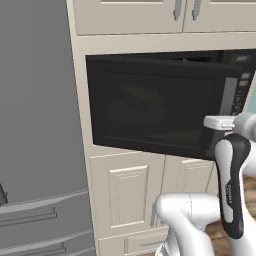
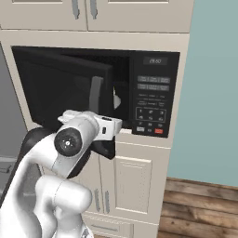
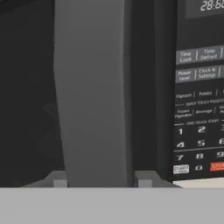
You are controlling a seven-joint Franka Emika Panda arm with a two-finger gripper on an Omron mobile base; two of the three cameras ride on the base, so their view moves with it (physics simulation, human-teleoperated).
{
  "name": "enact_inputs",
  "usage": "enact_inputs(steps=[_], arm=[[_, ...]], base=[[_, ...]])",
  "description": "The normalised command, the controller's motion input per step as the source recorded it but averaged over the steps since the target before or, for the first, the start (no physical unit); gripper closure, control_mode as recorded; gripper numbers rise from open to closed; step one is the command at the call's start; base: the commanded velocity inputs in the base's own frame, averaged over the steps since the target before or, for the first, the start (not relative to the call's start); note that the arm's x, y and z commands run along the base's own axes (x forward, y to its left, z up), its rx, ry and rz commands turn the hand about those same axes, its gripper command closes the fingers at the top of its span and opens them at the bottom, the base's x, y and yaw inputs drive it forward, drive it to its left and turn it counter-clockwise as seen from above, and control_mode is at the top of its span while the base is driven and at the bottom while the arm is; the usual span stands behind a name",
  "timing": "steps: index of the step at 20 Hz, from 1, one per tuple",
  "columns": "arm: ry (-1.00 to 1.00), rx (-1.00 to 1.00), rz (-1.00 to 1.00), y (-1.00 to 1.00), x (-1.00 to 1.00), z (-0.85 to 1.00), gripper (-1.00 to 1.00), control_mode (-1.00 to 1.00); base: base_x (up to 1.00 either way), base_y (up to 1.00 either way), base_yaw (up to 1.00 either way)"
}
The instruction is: The microwave is finished heating the shrimp and corn. Take the bowl containing the food and place it on the dining counter.
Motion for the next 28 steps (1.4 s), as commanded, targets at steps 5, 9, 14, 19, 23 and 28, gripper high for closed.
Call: enact_inputs(steps=[5, 9, 14, 19, 23, 28], arm=[[-0.05, 0.00, 0.00, 0.28, -1.00, 0.85, -1.00, -1.00], [-0.12, -0.01, 0.02, -0.08, -1.00, 0.06, -1.00, -1.00], [-0.10, 0.24, 0.07, -0.96, -0.80, 0.01, -1.00, -1.00], [0.01, 0.47, 0.15, -1.00, 0.49, -0.02, -1.00, -1.00], [0.04, 0.49, 0.17, -0.79, 1.00, -0.38, -1.00, -1.00], [0.17, 0.36, 0.09, -0.12, 0.95, -0.76, -1.00, -1.00]], base=[[0.00, 0.00, 0.00], [0.00, 0.00, 0.00], [0.00, 0.00, 0.00], [0.00, 0.00, 0.00], [0.00, 0.00, 0.00], [0.00, 0.00, 0.00]])
